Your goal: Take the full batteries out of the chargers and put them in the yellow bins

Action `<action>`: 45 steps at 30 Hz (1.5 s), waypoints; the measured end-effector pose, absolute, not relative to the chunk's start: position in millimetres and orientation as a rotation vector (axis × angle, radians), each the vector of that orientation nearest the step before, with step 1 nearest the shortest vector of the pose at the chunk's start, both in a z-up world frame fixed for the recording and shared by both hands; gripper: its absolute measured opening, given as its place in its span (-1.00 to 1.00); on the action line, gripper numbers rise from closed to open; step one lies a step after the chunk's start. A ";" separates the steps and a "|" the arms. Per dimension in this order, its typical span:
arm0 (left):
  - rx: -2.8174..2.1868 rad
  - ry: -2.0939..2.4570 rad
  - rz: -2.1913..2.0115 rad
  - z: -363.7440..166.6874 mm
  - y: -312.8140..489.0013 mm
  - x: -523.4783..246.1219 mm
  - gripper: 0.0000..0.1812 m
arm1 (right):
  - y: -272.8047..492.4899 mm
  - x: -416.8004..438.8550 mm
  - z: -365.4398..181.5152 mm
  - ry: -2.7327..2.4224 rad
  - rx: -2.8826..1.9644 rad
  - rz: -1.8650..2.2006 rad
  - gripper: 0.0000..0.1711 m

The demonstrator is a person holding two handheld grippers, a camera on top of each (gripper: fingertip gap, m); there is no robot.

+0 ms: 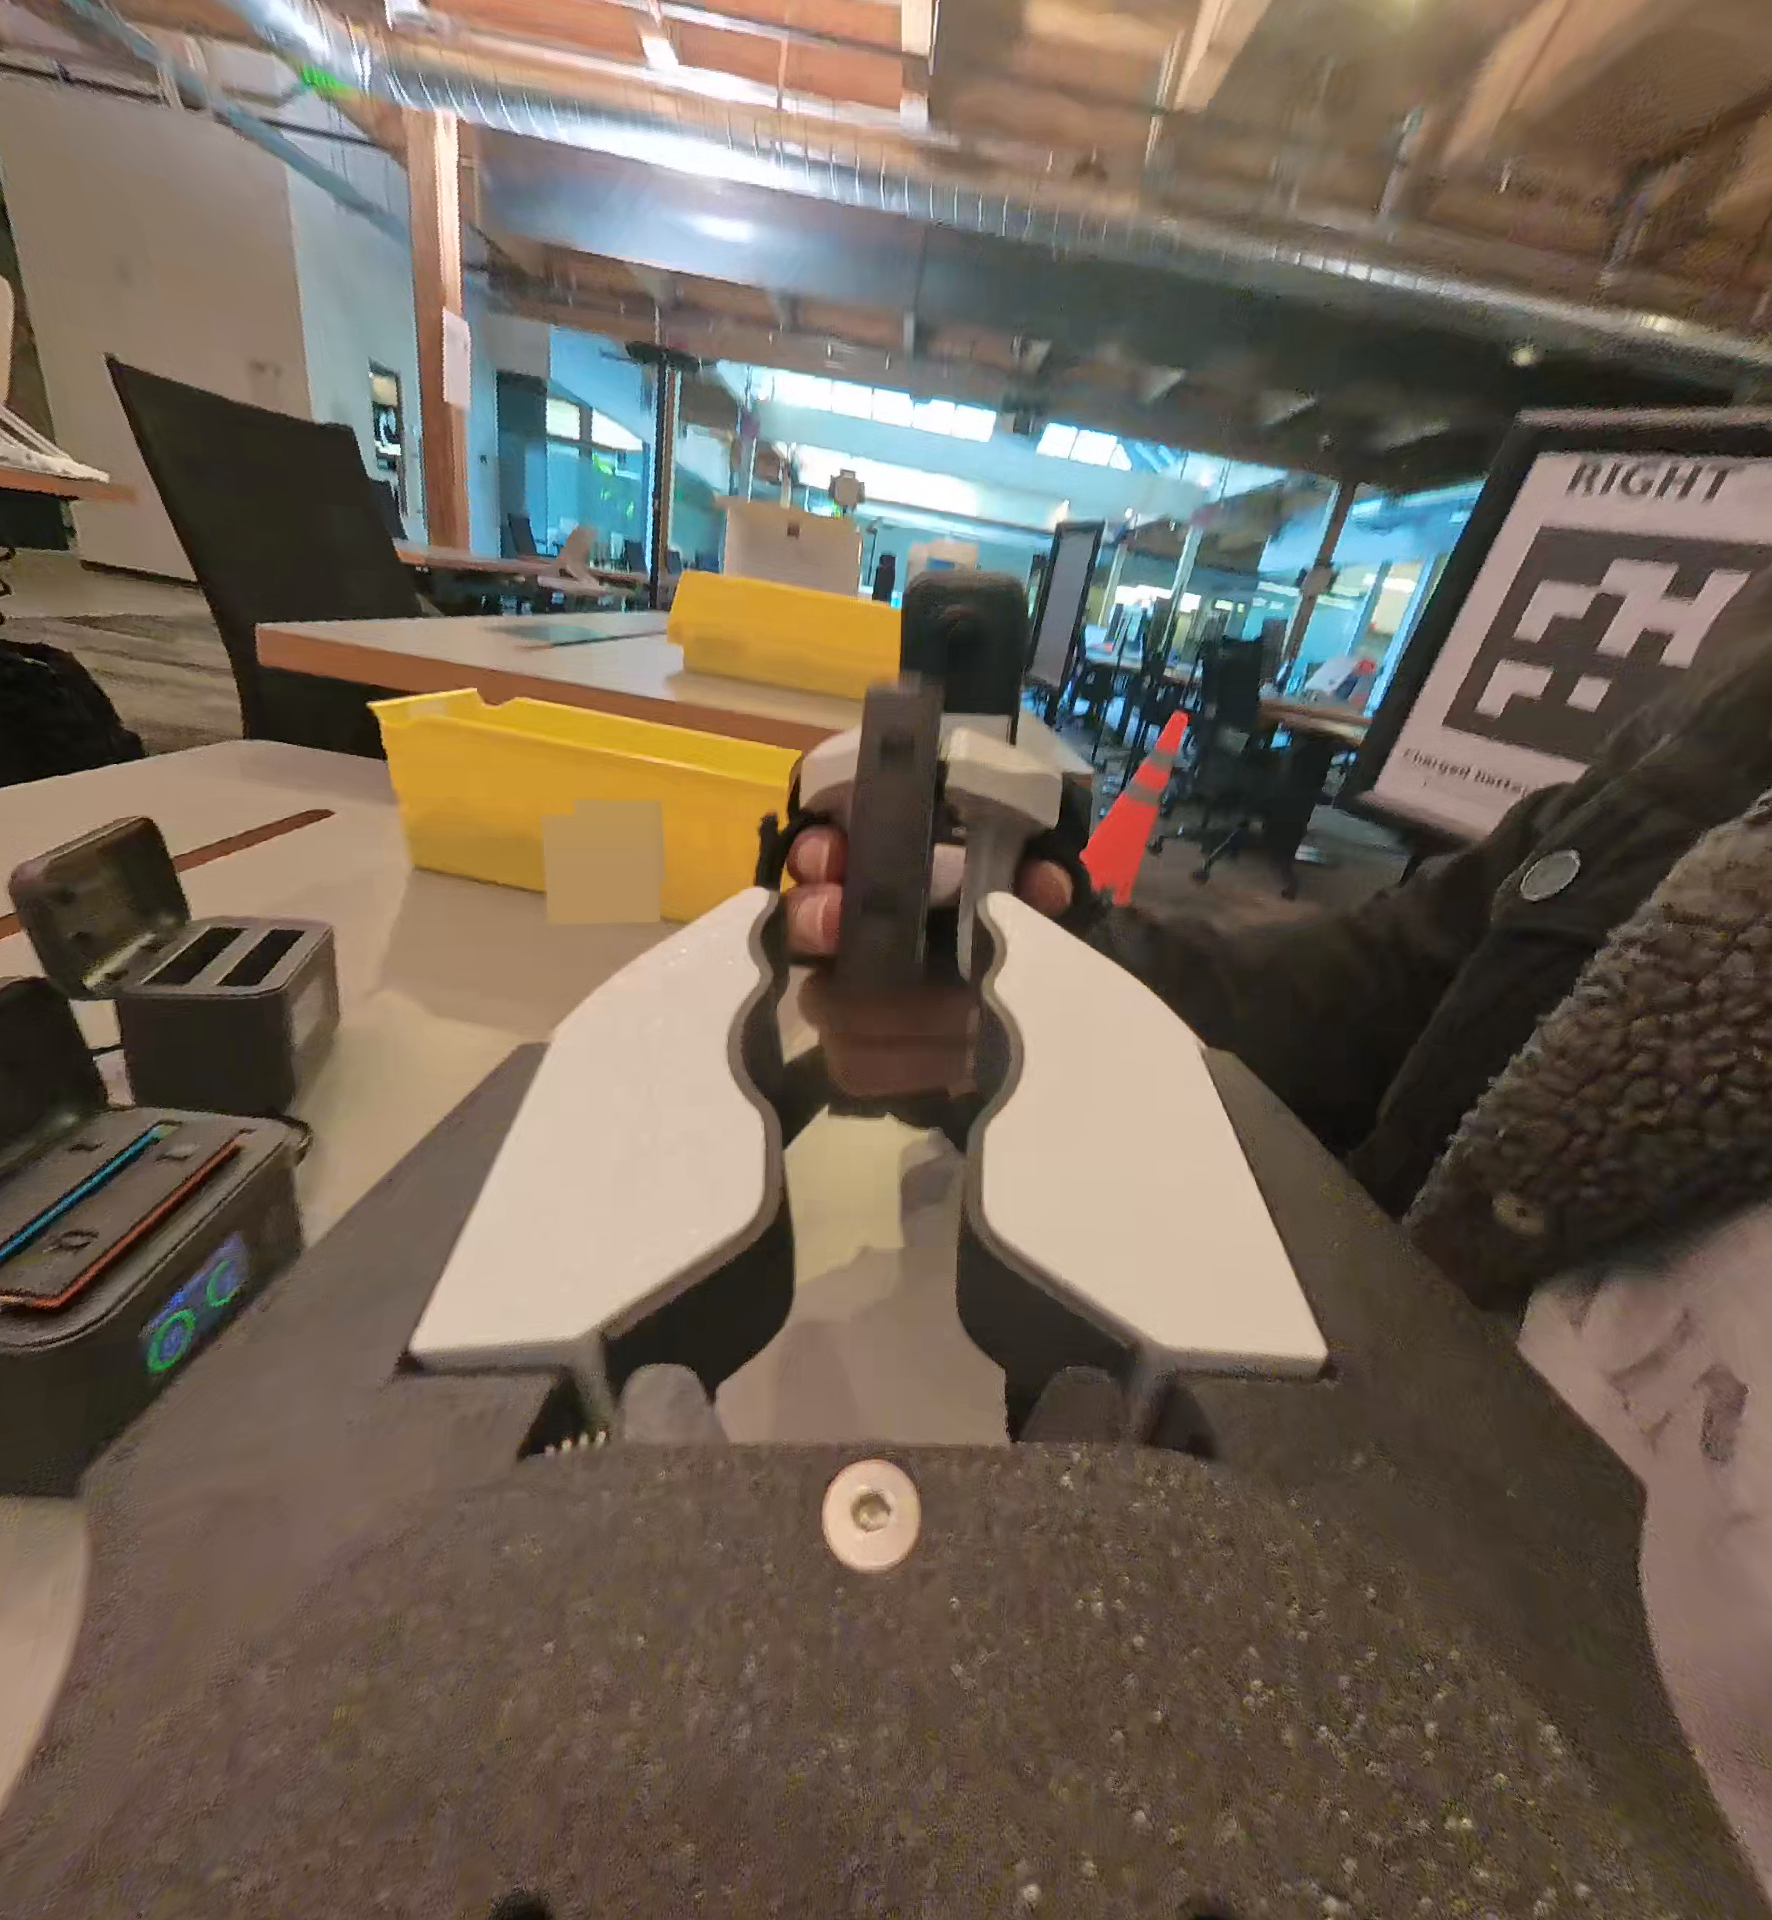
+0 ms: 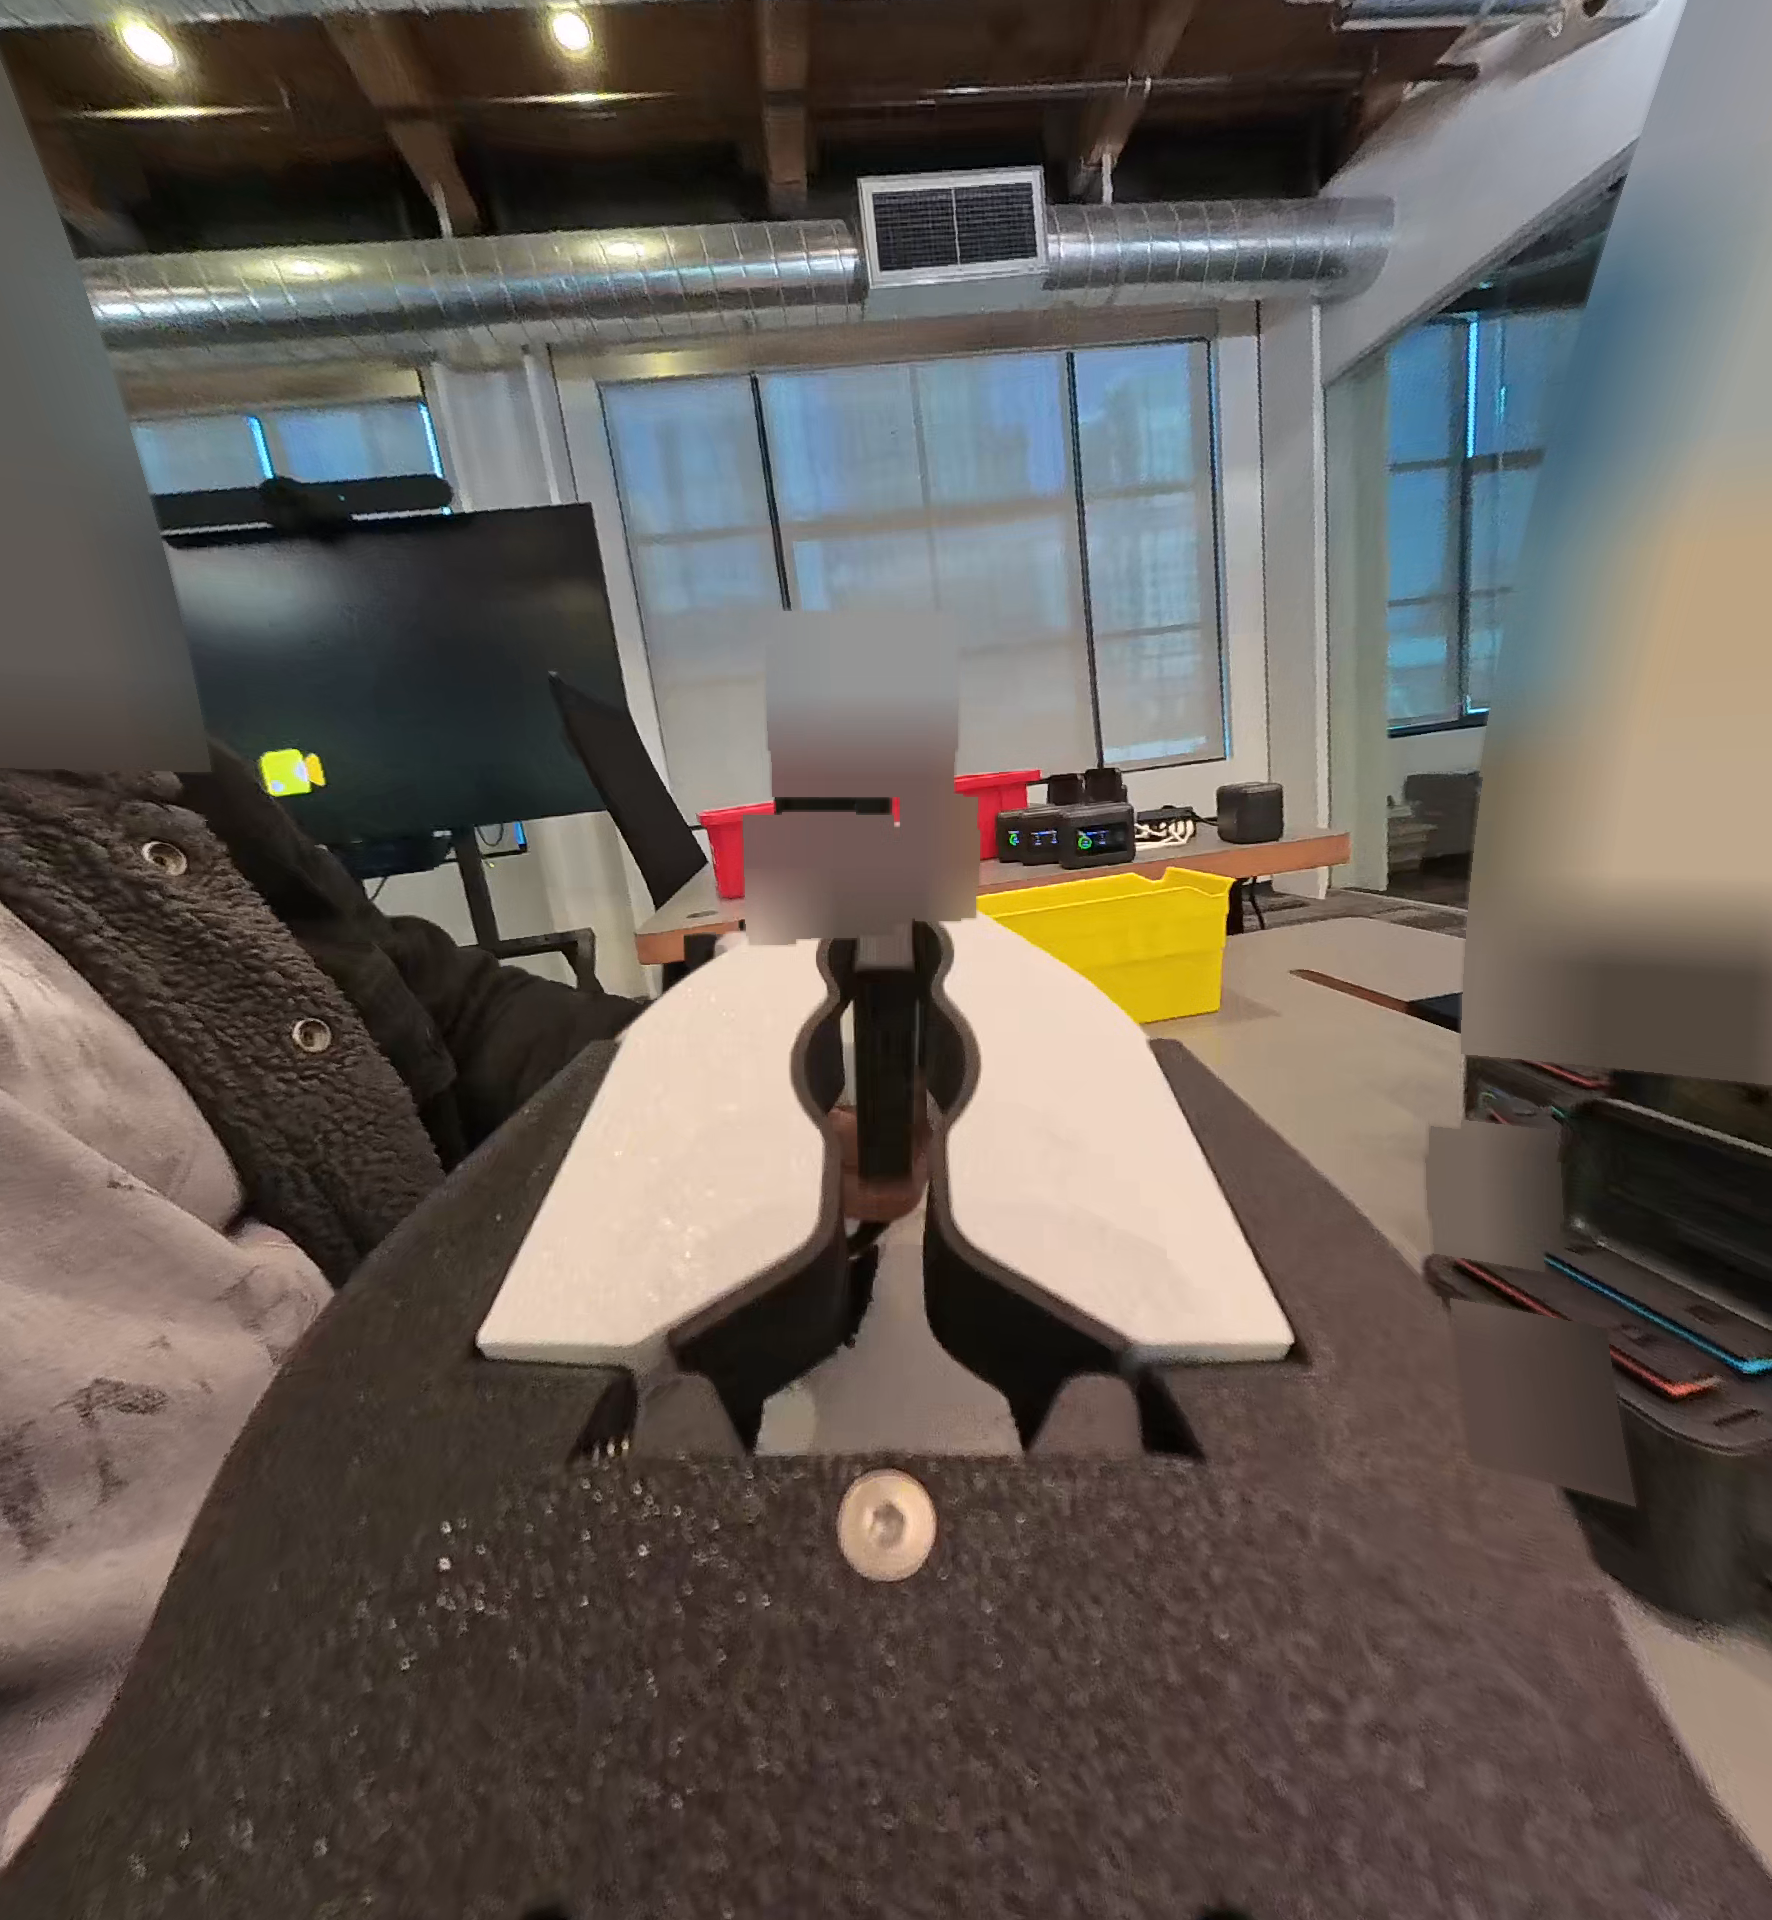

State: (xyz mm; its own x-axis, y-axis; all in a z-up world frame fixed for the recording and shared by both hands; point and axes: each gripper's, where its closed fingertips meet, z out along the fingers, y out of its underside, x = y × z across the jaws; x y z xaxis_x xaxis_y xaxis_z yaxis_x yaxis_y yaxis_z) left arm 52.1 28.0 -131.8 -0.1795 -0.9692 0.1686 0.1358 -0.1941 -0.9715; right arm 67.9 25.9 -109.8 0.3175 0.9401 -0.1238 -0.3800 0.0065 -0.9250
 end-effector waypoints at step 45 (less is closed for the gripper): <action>-1.212 1.551 -1.120 -190.5 26.4 48.3 -0.83 | 26.2 46.4 -207.8 -1.200 -1.543 0.719 -0.88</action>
State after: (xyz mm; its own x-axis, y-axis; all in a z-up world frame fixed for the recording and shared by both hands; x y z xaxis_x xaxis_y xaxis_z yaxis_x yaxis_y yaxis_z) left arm 48.3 26.4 -190.5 -0.1696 -0.9812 -0.0927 -0.2205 0.1295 -0.9668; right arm 46.4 26.2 -207.8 0.3279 0.9369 0.1214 0.3351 0.0048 -0.9422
